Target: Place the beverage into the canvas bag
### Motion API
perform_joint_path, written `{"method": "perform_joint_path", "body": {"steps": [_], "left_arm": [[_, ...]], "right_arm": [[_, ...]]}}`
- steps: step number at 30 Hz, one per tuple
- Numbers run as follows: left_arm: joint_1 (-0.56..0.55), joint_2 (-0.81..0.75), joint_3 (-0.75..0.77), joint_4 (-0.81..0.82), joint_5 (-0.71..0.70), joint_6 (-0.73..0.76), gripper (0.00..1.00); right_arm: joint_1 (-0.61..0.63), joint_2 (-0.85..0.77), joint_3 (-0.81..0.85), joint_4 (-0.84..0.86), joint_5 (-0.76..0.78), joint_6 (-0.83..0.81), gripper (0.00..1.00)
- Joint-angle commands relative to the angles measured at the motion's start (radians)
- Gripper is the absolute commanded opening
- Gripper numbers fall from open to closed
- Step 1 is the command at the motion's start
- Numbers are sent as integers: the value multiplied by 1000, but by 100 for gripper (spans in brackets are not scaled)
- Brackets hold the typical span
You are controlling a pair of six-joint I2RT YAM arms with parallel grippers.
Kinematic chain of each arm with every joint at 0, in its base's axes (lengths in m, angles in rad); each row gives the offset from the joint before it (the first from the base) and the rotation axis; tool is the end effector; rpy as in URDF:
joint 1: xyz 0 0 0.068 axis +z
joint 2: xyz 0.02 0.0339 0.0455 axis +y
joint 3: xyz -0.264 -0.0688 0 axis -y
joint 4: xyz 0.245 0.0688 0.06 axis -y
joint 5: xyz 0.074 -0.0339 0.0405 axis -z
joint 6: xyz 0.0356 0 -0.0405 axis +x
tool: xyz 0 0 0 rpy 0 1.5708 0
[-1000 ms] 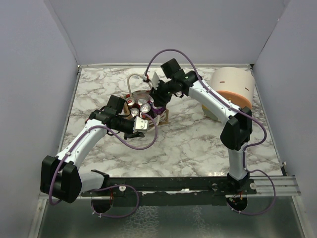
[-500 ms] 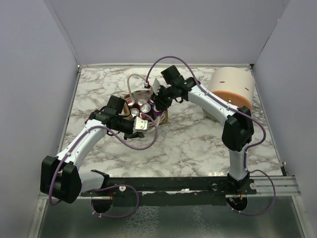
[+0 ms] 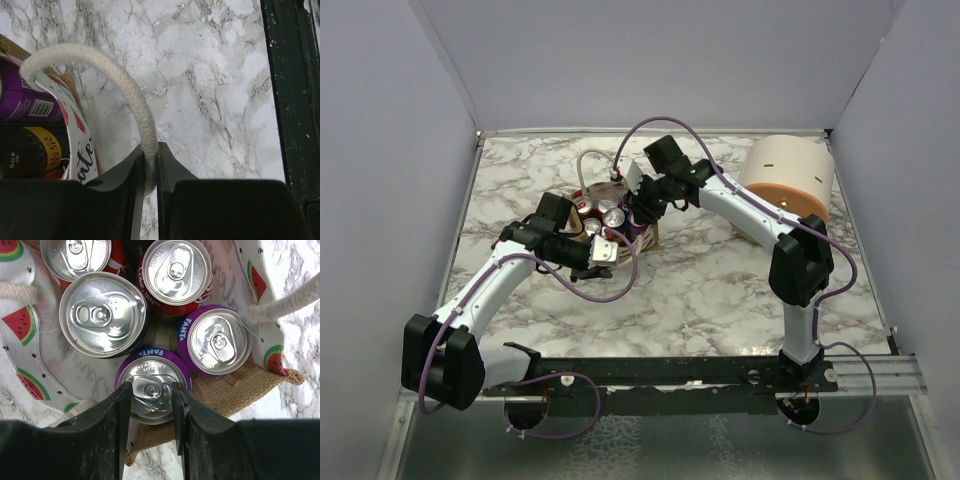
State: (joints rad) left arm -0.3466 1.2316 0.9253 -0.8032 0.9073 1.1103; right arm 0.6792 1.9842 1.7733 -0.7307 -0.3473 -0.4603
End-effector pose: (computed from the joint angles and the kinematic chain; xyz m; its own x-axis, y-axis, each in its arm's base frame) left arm 0.2035 -0.1033 0.2599 0.1086 0.5474 -0.8298 0.9940 -0.0680 0.0852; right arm 0.3359 0.2867 0.2757 -0.2320 -0.7241 -0.6495 -0.9483 0.3171 -0.0149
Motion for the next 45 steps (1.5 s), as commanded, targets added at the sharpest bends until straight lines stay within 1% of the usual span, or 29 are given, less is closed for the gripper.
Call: {"method": "perform_joint_path", "body": {"steps": [1, 3, 5, 8, 12, 19, 26, 30, 33, 38, 45], "left_arm": [[3, -15, 43, -59, 103, -9, 14], [7, -16, 67, -59, 133, -38, 12], [13, -17, 93, -60, 156, -53, 8], [15, -17, 146, -78, 168, -72, 4], [14, -18, 206, -101, 176, -75, 2], [14, -17, 257, -113, 173, -70, 1], [20, -30, 277, -109, 158, -84, 1], [25, -32, 298, -91, 152, -123, 1], [25, -32, 307, -88, 133, -125, 1], [25, -37, 290, -71, 81, -133, 1], [27, -40, 294, 2, 14, -250, 2]], "right_arm": [[-1, 14, -16, -74, 71, -25, 38], [-1, 12, 13, -86, 69, -24, 38], [-2, 12, 41, -94, 66, -22, 38], [-1, 17, 72, -108, 57, -19, 38], [-1, 28, 67, -113, 58, -16, 37], [-2, 34, 17, -100, 47, -5, 37], [-2, 39, 10, -113, 47, -5, 37], [-1, 30, 49, -122, 64, -5, 37], [-3, 20, 95, -133, 66, -4, 38], [-15, -5, 152, -132, 23, 6, 39], [-34, -54, 170, -108, -4, 15, 41]]}}
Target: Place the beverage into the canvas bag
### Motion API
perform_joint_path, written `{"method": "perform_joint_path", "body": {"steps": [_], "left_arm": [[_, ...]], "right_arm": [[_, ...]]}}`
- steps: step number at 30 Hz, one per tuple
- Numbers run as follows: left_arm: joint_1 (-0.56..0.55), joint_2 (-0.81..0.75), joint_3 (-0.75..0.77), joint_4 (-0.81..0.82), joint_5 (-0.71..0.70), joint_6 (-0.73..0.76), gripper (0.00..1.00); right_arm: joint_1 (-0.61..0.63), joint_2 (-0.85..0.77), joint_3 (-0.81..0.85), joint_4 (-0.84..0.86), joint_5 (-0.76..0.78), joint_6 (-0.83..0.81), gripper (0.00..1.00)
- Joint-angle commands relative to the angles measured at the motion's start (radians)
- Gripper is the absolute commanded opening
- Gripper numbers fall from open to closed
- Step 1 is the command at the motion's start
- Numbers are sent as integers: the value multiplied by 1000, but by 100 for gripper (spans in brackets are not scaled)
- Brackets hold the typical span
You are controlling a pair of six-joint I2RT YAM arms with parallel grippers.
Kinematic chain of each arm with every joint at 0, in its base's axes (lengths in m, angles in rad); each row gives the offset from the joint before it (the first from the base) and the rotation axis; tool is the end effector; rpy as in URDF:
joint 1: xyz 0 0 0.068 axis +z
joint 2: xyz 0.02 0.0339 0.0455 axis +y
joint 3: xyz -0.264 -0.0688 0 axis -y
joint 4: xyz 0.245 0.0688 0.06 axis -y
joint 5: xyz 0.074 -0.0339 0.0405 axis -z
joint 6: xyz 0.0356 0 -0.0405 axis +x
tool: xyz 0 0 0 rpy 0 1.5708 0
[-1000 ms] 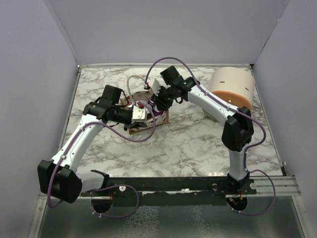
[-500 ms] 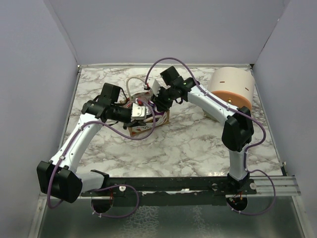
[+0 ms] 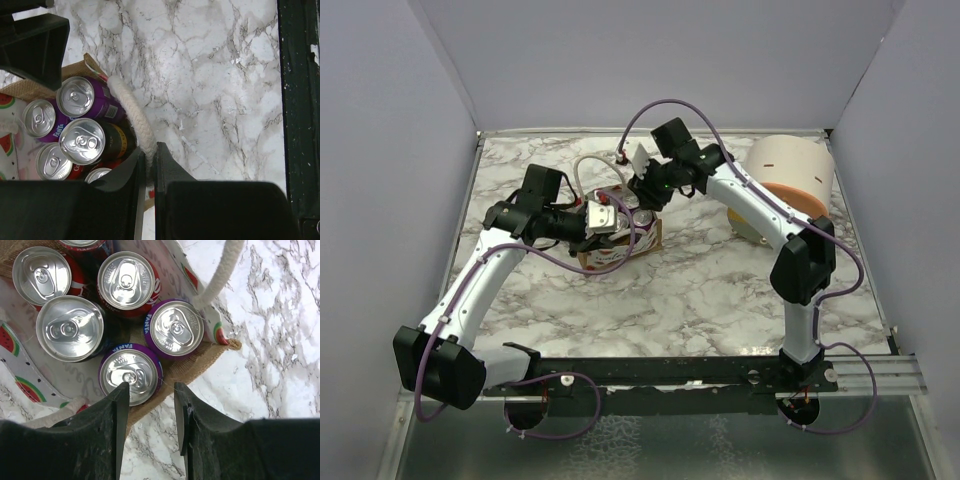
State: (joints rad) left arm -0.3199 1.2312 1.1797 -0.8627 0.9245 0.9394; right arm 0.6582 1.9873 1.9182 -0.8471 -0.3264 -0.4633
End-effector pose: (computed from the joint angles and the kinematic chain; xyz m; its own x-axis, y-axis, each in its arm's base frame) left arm 0.2171 -0.1018 0.3341 0.0825 0.4848 -0.8707 0.9918 0.0459 0.1195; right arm 0.3418 0.2788 0.3124 -0.2335 -0.7156 -0.6583 -0.9369 0.3467 -0.0445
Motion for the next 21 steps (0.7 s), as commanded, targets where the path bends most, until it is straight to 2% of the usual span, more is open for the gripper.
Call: {"method": "perform_joint_path", "body": {"steps": [1, 9, 12, 21], "left_arm": [[1, -39, 40, 70, -21, -94, 3], [1, -40, 61, 75, -134, -117, 6], [0, -38, 58, 86, -218, -138, 7], [11, -39, 2, 186, -469, -240, 15]], "right_arm": [[-16, -67, 20, 12, -25, 21, 42], [-36, -196, -103, 43, 0, 25, 46], [-45, -251, -145, 47, 33, 19, 49], [-186, -390, -250, 91, 84, 44, 60]]}}
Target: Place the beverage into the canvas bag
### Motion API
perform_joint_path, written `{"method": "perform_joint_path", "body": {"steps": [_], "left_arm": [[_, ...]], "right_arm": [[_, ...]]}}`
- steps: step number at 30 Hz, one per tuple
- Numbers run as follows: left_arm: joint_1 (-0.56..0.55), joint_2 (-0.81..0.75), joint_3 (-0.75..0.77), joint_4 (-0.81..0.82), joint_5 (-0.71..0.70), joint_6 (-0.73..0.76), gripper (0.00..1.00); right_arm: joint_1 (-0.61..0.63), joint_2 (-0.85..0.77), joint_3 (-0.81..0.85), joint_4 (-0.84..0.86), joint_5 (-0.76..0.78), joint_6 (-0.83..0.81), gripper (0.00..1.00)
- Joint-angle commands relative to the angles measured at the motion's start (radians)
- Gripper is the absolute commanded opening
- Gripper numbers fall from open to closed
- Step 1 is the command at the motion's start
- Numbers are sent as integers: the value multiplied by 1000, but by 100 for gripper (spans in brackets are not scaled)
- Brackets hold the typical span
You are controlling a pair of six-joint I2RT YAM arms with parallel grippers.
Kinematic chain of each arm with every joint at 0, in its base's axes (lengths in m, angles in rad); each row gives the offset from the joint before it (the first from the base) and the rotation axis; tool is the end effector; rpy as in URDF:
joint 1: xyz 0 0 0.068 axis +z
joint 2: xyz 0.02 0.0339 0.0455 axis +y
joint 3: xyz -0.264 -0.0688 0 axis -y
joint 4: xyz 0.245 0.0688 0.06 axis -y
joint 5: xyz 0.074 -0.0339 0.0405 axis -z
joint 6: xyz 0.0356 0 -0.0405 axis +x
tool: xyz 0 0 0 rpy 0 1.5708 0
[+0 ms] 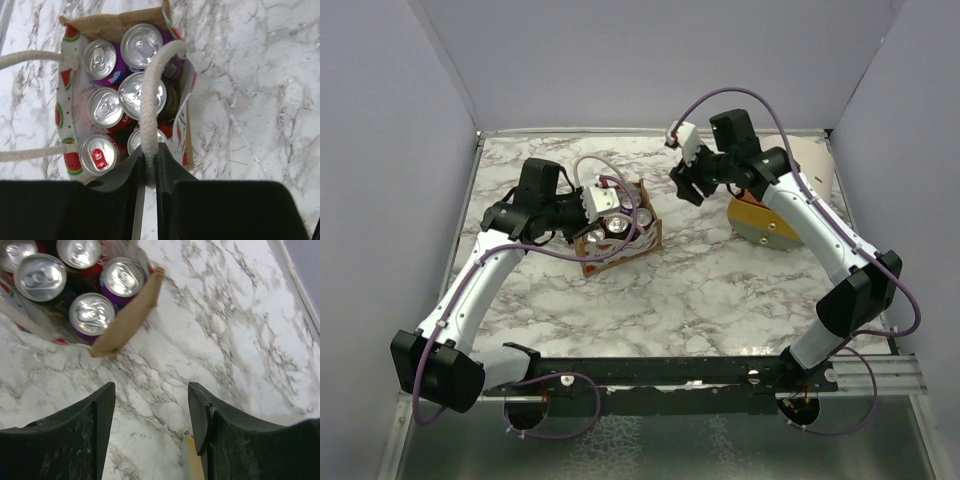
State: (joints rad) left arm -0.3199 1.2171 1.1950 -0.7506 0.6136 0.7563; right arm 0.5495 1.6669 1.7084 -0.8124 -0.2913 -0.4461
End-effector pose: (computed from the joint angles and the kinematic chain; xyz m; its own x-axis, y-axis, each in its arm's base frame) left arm 0.2296 -0.0977 0.3438 -0.0370 0.6033 -0.7967 0.9264 0.3196 0.1990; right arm 0.3061 0.1994 0.3711 -0.2444 -0.6343 -0.7334 -0.8662 0.4829 -0.1289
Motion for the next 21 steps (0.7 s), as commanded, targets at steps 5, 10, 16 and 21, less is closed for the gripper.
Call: {"method": "perform_joint_path", "body": {"steps": [5, 10, 16, 21], "left_arm": [[15, -24, 3, 47, -95, -42, 32], [28, -19, 14, 33, -22, -43, 59], [80, -28, 20, 133, -66, -178, 80], [129, -36, 8, 264, -244, -362, 99]], "right_arm": [[-179, -151, -107, 100, 38, 51, 70], [-255, -235, -183, 153, 14, 78, 79], [-371, -306, -256, 215, -33, 157, 100], [-405, -317, -278, 248, 18, 193, 100]]}}
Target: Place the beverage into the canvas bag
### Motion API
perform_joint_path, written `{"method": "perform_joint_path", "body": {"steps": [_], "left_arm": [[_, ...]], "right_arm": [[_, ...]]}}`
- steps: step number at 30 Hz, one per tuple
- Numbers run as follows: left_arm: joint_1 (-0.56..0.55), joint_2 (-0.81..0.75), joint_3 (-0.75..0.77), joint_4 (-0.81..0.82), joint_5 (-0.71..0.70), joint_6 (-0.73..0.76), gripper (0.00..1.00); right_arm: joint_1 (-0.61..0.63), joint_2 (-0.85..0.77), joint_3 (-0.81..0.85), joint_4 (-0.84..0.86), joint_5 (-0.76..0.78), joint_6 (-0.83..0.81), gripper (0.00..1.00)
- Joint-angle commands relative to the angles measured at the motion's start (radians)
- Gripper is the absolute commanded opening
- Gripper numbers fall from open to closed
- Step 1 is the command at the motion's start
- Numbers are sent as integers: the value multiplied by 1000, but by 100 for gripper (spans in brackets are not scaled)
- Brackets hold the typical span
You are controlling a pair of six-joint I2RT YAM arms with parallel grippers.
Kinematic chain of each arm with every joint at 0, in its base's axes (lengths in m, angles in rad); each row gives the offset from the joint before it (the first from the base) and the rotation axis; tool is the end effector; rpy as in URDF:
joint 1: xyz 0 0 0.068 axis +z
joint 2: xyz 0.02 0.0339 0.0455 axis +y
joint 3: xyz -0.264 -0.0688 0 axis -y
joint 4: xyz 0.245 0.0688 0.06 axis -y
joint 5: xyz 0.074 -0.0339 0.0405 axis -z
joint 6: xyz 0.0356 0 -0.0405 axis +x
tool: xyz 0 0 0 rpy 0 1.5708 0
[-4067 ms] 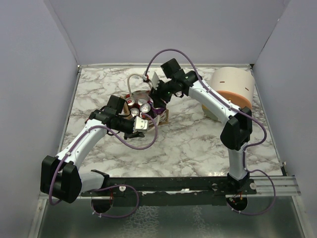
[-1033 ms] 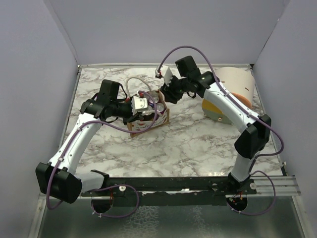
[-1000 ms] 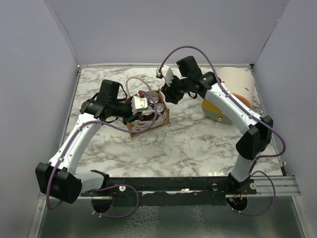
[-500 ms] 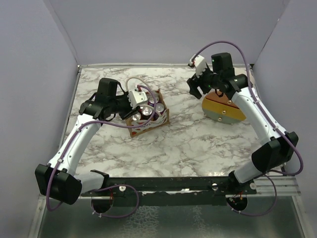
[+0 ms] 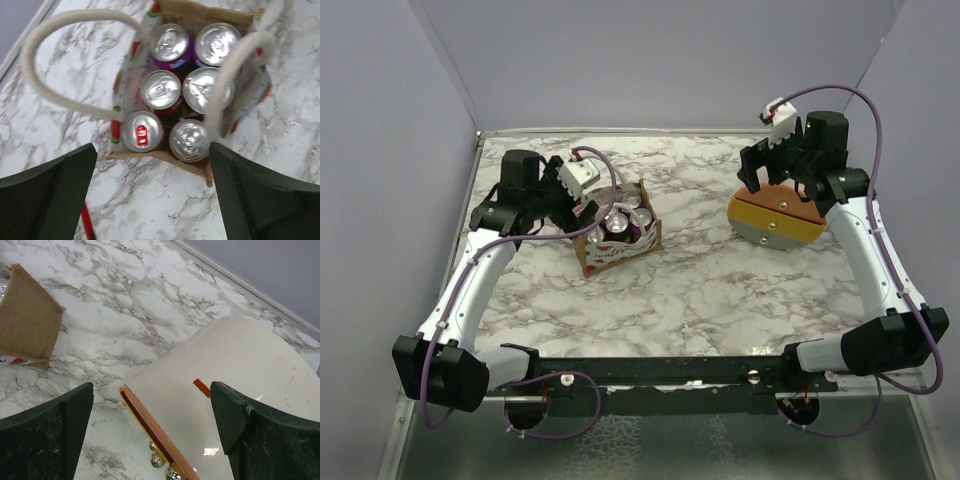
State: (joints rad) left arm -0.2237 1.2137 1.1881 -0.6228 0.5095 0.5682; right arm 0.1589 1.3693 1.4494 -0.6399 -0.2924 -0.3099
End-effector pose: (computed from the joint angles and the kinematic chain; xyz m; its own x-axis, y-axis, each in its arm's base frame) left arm 0.2476 -0.0741 0.3511 -0.1881 0.5246 -0.8303 0.7996 0.5727 0.1806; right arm 0.2928 0.0573 0.3942 -0.3796 -0.3566 -0.8537 -0.5339 0.8380 -0.1126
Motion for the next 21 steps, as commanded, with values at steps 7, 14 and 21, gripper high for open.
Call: {"method": "perform_joint_path", "body": {"steps": [7, 14, 21], "left_arm": [[59, -49, -11, 233, -394, -294, 99], [85, -54, -43, 342, -661, -382, 99], [119, -50, -31, 412, -704, -421, 99]], "right_arm": [[-16, 19, -5, 98, 83, 108, 100], [-16, 49, 52, 134, 212, 208, 100], [-20, 15, 58, 163, 261, 219, 100]]}}
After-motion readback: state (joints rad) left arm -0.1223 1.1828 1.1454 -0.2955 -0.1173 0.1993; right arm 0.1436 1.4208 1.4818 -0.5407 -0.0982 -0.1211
